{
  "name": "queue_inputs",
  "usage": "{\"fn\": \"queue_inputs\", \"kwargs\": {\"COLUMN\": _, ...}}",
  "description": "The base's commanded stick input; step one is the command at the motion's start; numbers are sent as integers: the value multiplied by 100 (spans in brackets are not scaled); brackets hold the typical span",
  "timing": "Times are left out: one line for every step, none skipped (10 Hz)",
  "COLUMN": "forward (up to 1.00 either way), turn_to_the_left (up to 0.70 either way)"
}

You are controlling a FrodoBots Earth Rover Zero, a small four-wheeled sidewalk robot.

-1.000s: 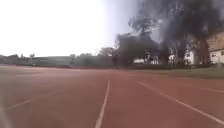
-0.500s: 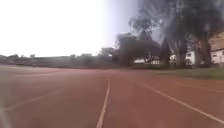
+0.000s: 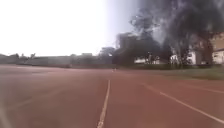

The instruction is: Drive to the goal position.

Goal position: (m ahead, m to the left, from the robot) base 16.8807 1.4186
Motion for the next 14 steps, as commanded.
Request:
{"fn": "queue_inputs", "kwargs": {"forward": 70, "turn_to_the_left": 0}}
{"fn": "queue_inputs", "kwargs": {"forward": 70, "turn_to_the_left": 0}}
{"fn": "queue_inputs", "kwargs": {"forward": 70, "turn_to_the_left": 0}}
{"fn": "queue_inputs", "kwargs": {"forward": 70, "turn_to_the_left": 0}}
{"fn": "queue_inputs", "kwargs": {"forward": 70, "turn_to_the_left": 0}}
{"fn": "queue_inputs", "kwargs": {"forward": 70, "turn_to_the_left": 0}}
{"fn": "queue_inputs", "kwargs": {"forward": 70, "turn_to_the_left": 0}}
{"fn": "queue_inputs", "kwargs": {"forward": 70, "turn_to_the_left": 0}}
{"fn": "queue_inputs", "kwargs": {"forward": 70, "turn_to_the_left": 0}}
{"fn": "queue_inputs", "kwargs": {"forward": 70, "turn_to_the_left": 0}}
{"fn": "queue_inputs", "kwargs": {"forward": 70, "turn_to_the_left": 0}}
{"fn": "queue_inputs", "kwargs": {"forward": 70, "turn_to_the_left": 0}}
{"fn": "queue_inputs", "kwargs": {"forward": 70, "turn_to_the_left": 0}}
{"fn": "queue_inputs", "kwargs": {"forward": 70, "turn_to_the_left": 0}}
